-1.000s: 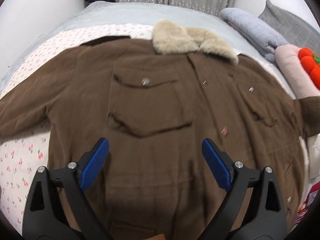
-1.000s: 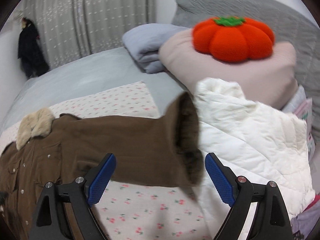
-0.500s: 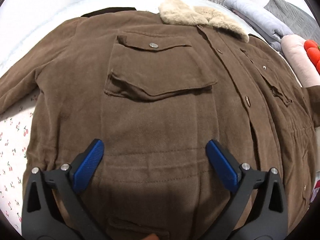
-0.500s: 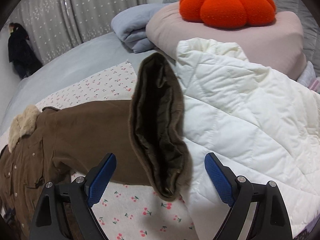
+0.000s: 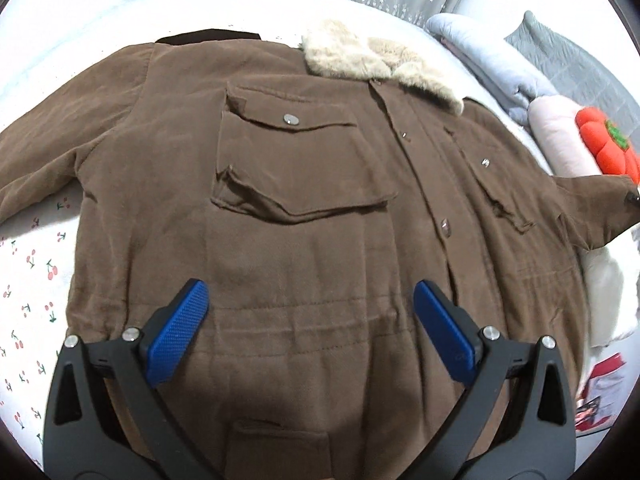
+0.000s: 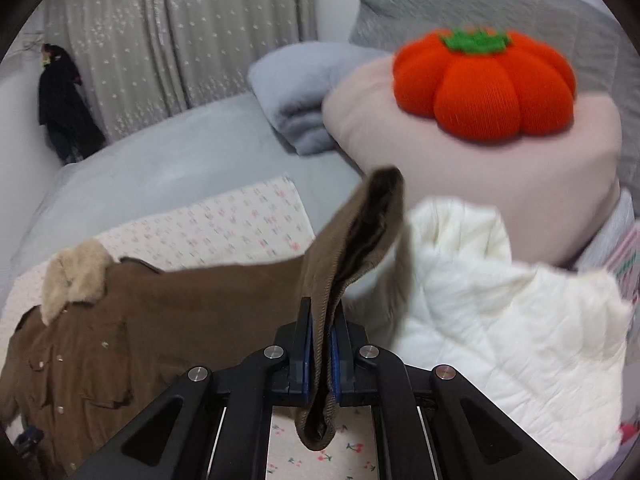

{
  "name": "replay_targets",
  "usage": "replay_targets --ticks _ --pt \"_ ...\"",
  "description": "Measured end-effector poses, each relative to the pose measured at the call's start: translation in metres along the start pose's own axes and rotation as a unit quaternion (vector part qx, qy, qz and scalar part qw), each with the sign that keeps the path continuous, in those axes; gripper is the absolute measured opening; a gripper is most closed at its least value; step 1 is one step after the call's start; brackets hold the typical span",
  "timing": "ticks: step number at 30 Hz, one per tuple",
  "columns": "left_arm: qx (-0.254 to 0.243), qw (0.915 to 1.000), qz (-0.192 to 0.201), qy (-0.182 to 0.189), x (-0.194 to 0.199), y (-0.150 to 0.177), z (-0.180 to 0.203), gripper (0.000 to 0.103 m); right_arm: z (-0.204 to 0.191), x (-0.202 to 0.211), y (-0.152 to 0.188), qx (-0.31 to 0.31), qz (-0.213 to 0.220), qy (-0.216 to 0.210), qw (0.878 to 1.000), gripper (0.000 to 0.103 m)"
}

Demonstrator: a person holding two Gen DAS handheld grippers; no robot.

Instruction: Fold large clothes

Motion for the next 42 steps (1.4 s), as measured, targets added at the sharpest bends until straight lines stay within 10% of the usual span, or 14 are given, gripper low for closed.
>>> replay_targets --ticks 12,27,32,35,42 --pt "0.01 0.9986 0.051 0.002 0.034 -0.022 -0.01 0.102 -0.194 0.075 -0.049 0.078 0.022 -0.142 0.987 0.007" --pt "0.054 0.9963 0.065 -0.016 0.051 -0.015 -0.064 0.102 -0.468 0.001 0.099 0.221 -0.098 -0.248 0.938 0.008" --pt "0.071 0.9948 0.07 -0.022 0.055 -0.018 -0.081 0.102 -0.499 -0.042 0.155 0.215 -0.165 -0.291 0.917 0.016" --pt "0.068 0.9943 0.076 -0.031 0.058 -0.023 -0.086 0.102 -0.507 -0.05 0.173 0.211 -0.189 -0.31 0.907 0.042" --pt "0.046 0.9953 0.083 -0.017 0.051 -0.044 -0.074 0.102 -0.45 -0.055 0.143 0.206 -0.15 -0.271 0.928 0.057"
Point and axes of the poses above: each gripper's, at about its wrist camera, not at the fingertips, and x roughly against the way its jaws point, z to its right, y to its underside, the point moved 3 cm from there along -x, roughly the way its jaws point, and after that the axes turned 9 degrees about -x, right-handed, at the moved point
